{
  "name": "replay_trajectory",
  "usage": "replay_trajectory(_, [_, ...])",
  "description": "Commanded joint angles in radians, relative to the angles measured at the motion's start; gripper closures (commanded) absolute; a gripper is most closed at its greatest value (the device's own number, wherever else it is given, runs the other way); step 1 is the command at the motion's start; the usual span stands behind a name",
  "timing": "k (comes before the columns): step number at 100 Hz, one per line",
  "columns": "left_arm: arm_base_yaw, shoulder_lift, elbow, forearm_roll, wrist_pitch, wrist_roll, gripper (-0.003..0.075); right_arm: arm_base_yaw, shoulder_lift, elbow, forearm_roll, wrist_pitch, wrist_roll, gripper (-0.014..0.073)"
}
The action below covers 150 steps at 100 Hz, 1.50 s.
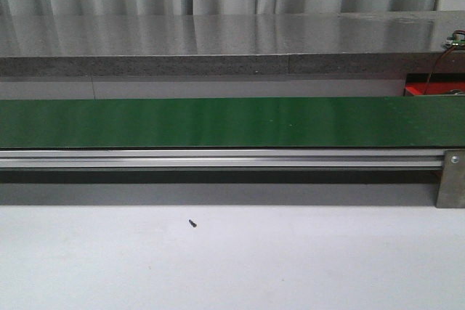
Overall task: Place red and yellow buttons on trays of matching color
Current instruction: 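Move the left gripper down over a red push button on the table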
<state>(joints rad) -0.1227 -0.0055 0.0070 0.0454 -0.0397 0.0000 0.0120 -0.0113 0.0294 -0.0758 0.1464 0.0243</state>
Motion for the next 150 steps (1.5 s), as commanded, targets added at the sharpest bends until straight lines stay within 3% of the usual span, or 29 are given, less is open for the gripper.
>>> replay_trajectory(1, [0.001,-0.034,0.04,0.0,-0.082,-0.011,0.074,-0.007,-0.017,-0.019,0.0,-0.085,-0.004,0.069])
replay_trajectory(19, [0.001,-0.034,0.036,-0.023,-0.082,-0.011,0.074,-0.007,-0.017,-0.019,0.0,-0.085,-0.004,0.069])
replay_trajectory(36, [0.001,-0.032,-0.008,-0.172,-0.038,-0.011,0.074,-0.007,-0.017,-0.019,0.0,-0.085,-0.004,0.069])
replay_trajectory(67, [0.001,0.116,-0.291,-0.189,0.296,-0.011,0.074,-0.007,-0.017,-0.019,0.0,-0.085,-0.004,0.069])
replay_trajectory(107, [0.001,0.573,-0.79,-0.096,0.849,-0.011,0.074,-0.007,-0.017,-0.019,0.0,-0.085,-0.004,0.069])
replay_trajectory(123, [0.001,0.691,-0.871,-0.15,0.894,-0.011,0.074,-0.007,-0.017,-0.019,0.0,-0.085,-0.004,0.069])
replay_trajectory(150, [0.001,0.796,-0.877,-0.162,0.907,-0.011,0.074,-0.007,-0.017,-0.019,0.0,-0.085,-0.004,0.069])
